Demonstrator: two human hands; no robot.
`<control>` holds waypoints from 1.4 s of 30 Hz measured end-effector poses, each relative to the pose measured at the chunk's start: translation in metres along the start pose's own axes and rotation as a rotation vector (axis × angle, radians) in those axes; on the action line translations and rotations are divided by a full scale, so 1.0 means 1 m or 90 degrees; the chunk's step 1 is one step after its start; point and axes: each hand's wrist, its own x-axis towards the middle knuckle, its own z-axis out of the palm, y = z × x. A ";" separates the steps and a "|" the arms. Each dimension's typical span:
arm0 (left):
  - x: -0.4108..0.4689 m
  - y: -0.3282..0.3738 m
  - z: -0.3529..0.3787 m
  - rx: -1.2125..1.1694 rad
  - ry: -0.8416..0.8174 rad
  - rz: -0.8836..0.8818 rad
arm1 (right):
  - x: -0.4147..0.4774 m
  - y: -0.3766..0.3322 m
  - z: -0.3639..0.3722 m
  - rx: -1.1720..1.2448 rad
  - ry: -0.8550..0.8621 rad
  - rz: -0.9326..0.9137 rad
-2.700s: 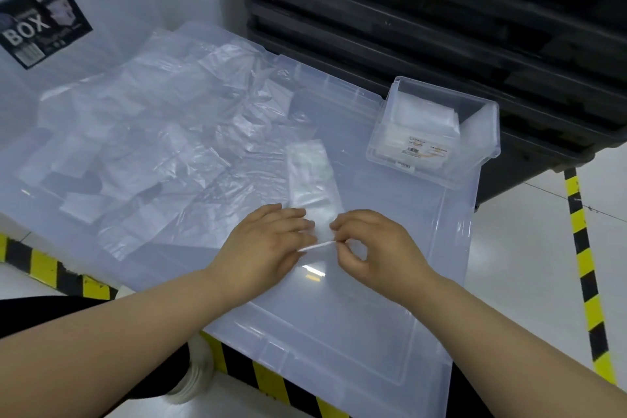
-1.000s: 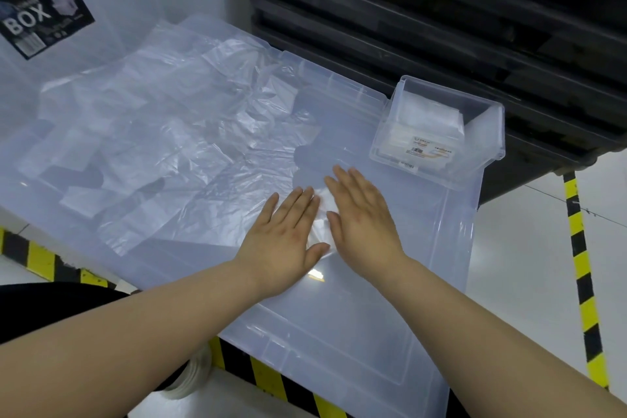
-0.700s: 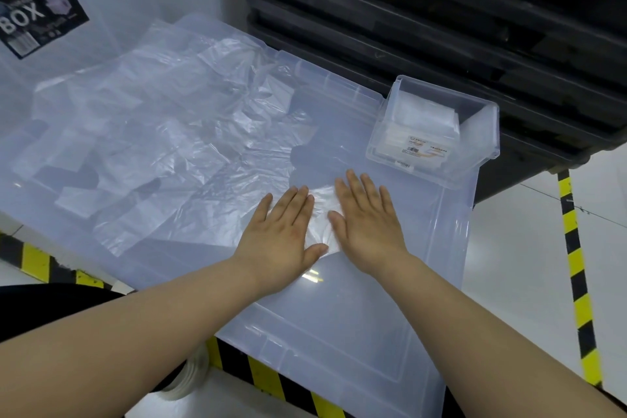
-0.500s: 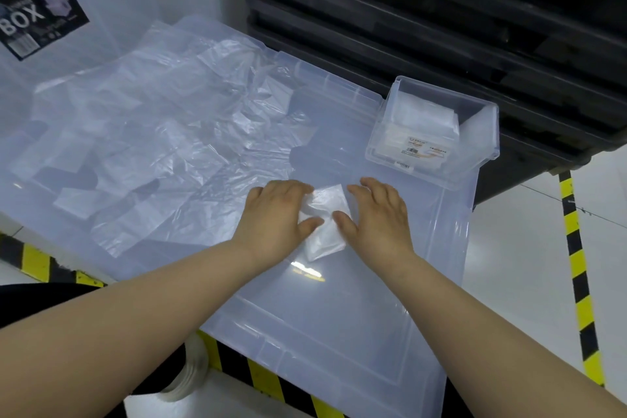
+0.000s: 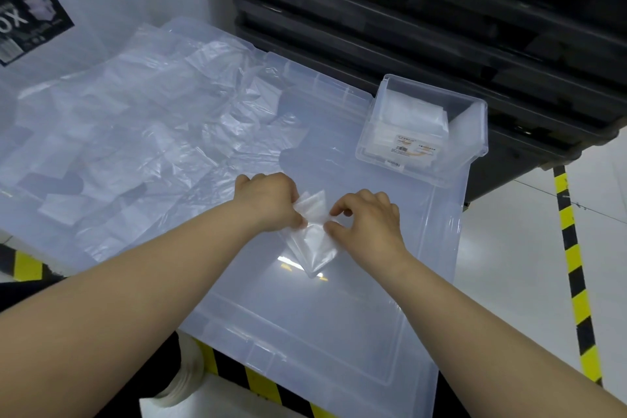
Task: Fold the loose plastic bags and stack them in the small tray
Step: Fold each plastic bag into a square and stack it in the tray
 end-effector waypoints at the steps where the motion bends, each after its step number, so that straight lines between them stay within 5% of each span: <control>1: 0.000 -0.001 0.001 -0.010 0.000 0.005 | 0.000 0.001 0.000 0.002 0.003 -0.001; 7: -0.004 -0.007 -0.003 -0.282 -0.012 0.046 | 0.002 0.004 -0.001 0.111 0.033 -0.002; 14: -0.008 -0.010 -0.008 -0.653 0.071 0.010 | 0.007 0.001 -0.012 0.522 0.058 0.130; 19: -0.013 -0.003 -0.006 -0.809 0.071 -0.009 | 0.008 -0.003 -0.013 0.816 -0.032 0.203; 27: -0.014 0.003 0.002 -0.900 0.002 -0.062 | 0.006 -0.004 -0.021 0.787 -0.079 0.168; 35: -0.016 0.022 0.000 -0.732 0.112 0.096 | -0.002 0.004 -0.067 0.521 0.069 0.148; 42: 0.001 0.051 -0.018 -0.125 0.269 0.330 | 0.001 0.035 -0.138 0.448 0.219 0.200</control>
